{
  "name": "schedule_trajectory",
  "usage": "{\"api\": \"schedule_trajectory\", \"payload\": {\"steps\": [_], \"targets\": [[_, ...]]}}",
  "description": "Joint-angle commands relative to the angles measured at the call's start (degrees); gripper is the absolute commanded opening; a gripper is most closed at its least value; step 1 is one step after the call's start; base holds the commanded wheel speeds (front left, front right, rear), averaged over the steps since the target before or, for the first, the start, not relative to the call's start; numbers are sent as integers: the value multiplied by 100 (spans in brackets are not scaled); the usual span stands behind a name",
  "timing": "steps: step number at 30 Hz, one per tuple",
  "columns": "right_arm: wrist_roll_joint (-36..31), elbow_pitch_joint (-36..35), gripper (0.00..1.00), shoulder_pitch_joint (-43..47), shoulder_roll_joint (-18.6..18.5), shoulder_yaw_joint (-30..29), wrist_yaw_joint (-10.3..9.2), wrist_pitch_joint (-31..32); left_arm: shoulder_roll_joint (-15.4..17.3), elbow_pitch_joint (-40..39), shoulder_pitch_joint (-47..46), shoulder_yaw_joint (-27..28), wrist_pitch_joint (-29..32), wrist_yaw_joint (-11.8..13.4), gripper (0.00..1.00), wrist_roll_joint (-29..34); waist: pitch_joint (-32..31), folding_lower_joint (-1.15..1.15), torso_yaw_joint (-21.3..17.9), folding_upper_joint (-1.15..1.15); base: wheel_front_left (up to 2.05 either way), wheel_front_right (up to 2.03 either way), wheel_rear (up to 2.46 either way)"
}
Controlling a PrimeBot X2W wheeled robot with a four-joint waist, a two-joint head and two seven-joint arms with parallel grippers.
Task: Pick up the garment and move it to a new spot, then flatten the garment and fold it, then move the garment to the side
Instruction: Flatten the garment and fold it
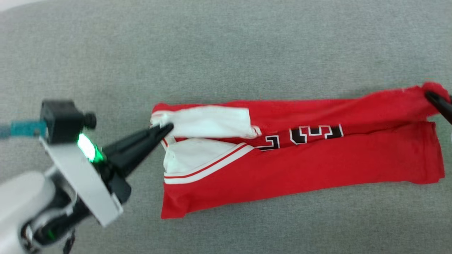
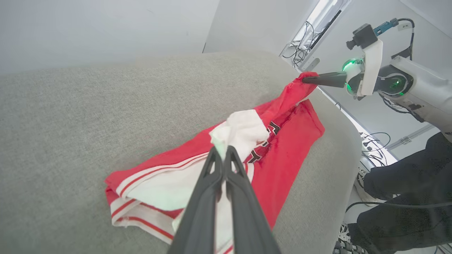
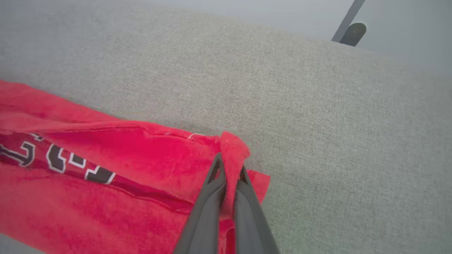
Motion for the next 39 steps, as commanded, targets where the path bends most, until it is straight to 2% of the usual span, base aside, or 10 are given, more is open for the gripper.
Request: {"api": "schedule_trajectory", "payload": {"steps": [1, 8, 13, 17, 27, 28, 29, 30, 31, 39], "targets": [[-31, -137, 0, 288, -31, -244, -10, 23, 66, -173, 173, -24, -156, 76, 0, 67, 42, 0, 57, 0, 0, 0, 0], [-309, -813, 0, 1383, 241, -1324, -10, 255, 359, -829, 728, -145, -545, 342, 0, 146, 200, 0, 121, 0, 0, 0, 0], [-535, -1169, 0, 1874, 563, -1734, -10, 552, 276, -912, 1034, -375, -544, 354, 0, 120, 343, 0, 111, 0, 0, 0, 0], [-708, -1207, 0, 2028, 857, -1874, -10, 695, -69, -563, 1075, -514, -505, 449, 0, 324, 422, 0, 134, 0, 0, 0, 0], [-1011, -683, 0, 1859, 1222, -1807, -11, 665, -889, 688, 995, -646, -434, 265, 0, 382, 467, 0, 168, 0, 0, 0, 0], [-1018, -638, 21, 1834, 1252, -1777, -11, 612, -946, 792, 988, -640, -466, 244, 22, 405, 435, 0, 167, 0, 0, 0, 0], [-1013, -603, 47, 1811, 1276, -1769, -11, 562, -1004, 852, 999, -620, -496, 219, 48, 387, 400, 0, 168, 0, 0, 0, 0], [-1008, -579, 85, 1801, 1290, -1765, -11, 528, -1025, 895, 1014, -588, -542, 214, 100, 365, 358, 0, 170, 0, 0, 0, 0], [-986, -567, 100, 1806, 1300, -1762, -11, 517, -1032, 913, 1037, -549, -581, 203, 100, 344, 310, 0, 171, 0, 0, 0, 0], [-754, -738, 100, 1978, 1193, -1885, -11, 750, -937, 719, 1333, -82, -795, 270, 100, 194, -99, 0, 202, 0, 0, 0, 0]]}}
